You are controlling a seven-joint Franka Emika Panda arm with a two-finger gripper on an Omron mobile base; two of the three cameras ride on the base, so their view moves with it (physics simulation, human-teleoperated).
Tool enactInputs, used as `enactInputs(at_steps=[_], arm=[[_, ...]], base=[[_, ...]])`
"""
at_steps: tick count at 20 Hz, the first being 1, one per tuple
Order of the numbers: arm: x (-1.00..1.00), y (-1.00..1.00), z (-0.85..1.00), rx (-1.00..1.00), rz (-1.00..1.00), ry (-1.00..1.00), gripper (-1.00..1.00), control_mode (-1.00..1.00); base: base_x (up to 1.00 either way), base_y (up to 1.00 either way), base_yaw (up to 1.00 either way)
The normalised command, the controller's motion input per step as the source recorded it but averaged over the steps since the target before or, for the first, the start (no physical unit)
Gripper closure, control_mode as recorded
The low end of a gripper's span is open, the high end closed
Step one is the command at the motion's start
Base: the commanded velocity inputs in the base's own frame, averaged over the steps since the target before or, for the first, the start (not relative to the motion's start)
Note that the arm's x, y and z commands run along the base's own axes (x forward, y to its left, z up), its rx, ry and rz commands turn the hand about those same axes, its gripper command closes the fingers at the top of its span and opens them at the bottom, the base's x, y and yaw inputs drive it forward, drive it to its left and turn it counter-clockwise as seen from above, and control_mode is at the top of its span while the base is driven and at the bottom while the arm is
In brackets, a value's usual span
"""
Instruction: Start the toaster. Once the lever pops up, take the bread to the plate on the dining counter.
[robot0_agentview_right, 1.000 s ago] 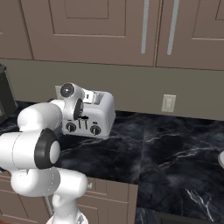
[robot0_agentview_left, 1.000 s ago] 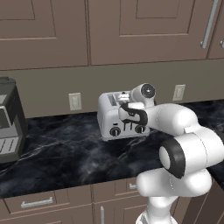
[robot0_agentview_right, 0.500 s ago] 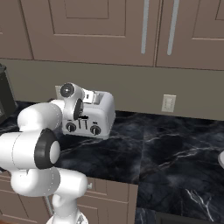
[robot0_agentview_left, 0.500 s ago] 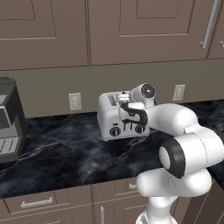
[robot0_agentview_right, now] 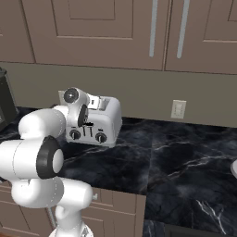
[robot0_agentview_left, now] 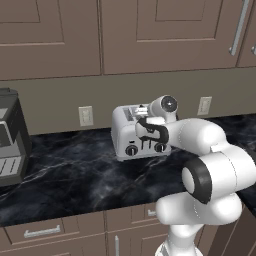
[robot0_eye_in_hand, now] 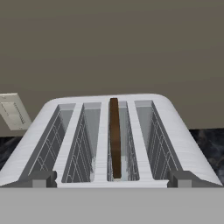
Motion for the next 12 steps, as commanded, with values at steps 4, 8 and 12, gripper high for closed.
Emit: enactInputs(at_steps=[4, 8, 12], arm=[[0.00, 0.00, 0.00, 0.00, 0.00, 0.00, -1.00, -1.00], [0.00, 0.00, 0.00, 0.00, 0.00, 0.00, -1.00, -1.00], [0.00, 0.00, 0.00, 0.00, 0.00, 0.00, -1.00, -1.00]], base=[[0.00, 0.00, 0.00], [0.00, 0.00, 0.00], [0.00, 0.00, 0.00]])
